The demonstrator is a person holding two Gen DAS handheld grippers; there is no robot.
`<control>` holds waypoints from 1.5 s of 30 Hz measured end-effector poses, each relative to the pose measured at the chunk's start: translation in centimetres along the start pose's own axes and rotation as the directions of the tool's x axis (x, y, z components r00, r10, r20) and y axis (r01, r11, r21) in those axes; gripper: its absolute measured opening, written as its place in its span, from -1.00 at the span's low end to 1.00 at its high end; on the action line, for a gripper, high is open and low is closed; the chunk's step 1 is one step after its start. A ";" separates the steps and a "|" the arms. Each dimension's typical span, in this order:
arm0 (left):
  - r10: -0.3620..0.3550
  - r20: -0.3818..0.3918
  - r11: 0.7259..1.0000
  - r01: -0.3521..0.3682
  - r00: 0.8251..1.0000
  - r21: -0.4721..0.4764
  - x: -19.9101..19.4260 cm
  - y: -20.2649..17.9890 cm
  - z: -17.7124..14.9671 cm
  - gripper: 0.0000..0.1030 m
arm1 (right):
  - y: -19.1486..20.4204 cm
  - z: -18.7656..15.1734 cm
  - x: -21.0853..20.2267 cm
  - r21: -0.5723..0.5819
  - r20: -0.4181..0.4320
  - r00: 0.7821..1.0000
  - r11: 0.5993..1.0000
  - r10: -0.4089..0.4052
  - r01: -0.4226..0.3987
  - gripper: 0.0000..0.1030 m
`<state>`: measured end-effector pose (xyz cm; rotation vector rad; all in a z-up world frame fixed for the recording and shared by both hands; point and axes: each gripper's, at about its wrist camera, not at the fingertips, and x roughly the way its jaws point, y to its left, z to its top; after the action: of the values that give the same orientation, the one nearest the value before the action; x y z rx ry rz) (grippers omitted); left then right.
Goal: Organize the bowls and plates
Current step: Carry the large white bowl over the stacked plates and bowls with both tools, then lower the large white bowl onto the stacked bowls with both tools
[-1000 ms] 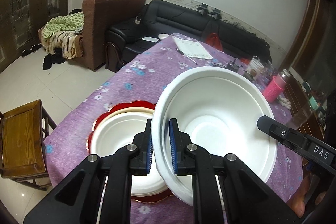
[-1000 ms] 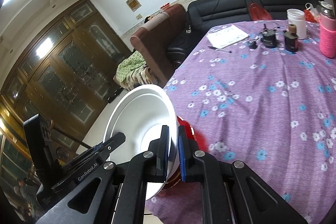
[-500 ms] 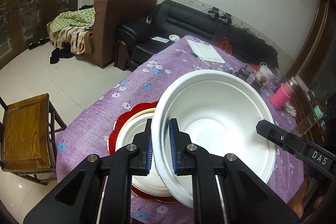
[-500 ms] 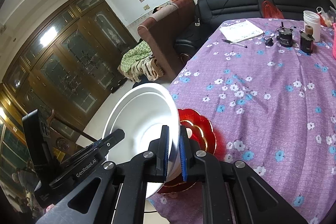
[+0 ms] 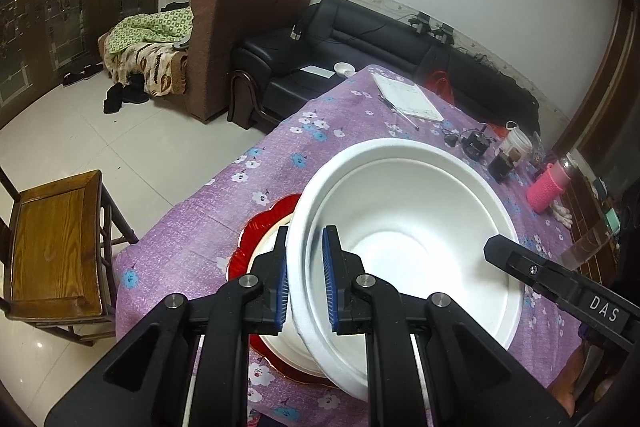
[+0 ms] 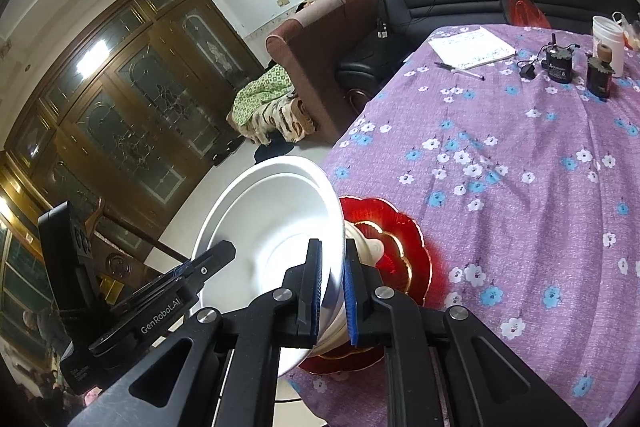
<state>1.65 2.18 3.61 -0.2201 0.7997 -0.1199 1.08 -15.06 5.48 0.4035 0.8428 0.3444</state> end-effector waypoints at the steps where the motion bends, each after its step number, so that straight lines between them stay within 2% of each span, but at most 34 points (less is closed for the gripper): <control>1: 0.001 -0.002 1.000 -0.001 1.000 -0.002 0.0 0.1 0.0 -0.78 | 0.0 0.0 0.2 -0.001 -0.003 1.000 1.000 0.001 -0.001 -0.78; 17: 0.021 -0.042 1.000 -0.022 0.999 -0.014 1.3 1.3 -0.1 -0.78 | 0.1 -0.6 2.4 0.007 -0.043 0.999 1.000 0.002 -0.002 -0.78; 45: 0.041 -0.097 0.999 -0.041 0.994 0.002 3.8 0.9 -0.4 -0.78 | -1.8 -0.6 3.9 0.053 -0.062 0.998 0.999 0.003 0.000 -0.78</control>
<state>4.01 2.29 0.50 -0.1985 0.9000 -0.0927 3.24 -14.77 1.73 0.4447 0.9142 0.3381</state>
